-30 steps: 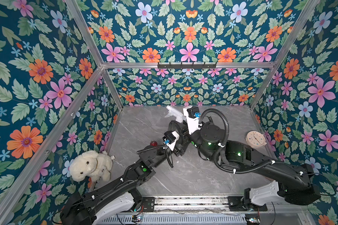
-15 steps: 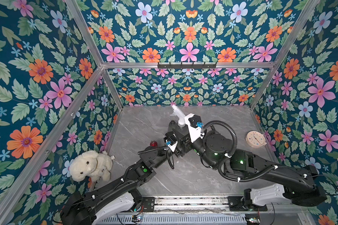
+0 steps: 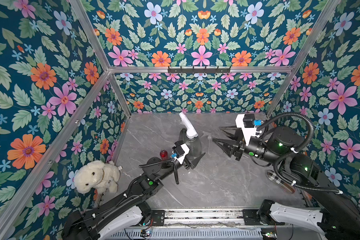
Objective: Attach spray nozzles to spray bottles
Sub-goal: Screw the spray nozzle on the spray bottle.
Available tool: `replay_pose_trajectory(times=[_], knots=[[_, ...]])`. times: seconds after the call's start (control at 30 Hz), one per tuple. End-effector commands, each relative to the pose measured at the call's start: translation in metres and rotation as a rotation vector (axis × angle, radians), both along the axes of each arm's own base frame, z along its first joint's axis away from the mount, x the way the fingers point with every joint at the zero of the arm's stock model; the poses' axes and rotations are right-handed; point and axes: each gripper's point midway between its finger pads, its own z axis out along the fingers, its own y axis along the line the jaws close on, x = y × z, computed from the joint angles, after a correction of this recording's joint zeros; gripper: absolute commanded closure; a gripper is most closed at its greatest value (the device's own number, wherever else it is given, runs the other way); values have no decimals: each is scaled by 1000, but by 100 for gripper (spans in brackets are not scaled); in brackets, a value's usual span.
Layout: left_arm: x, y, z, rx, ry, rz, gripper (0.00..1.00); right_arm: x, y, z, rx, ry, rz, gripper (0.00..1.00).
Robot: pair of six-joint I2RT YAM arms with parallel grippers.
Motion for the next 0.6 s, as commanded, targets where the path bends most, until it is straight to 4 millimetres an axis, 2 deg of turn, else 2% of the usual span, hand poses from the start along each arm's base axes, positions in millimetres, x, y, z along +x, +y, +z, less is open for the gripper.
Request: replay_pose_trajectory(times=[0.0, 0.23, 0.57], knots=[[-25, -8, 0, 14, -9, -171, 100, -43, 10, 3, 4, 47, 351, 41], [-42, -14, -4, 43, 6, -297, 100, -30, 29, 3, -39, 46, 406, 41], [-39, -19, -9, 63, 21, -314, 100, -30, 43, 6, -16, 65, 484, 44]])
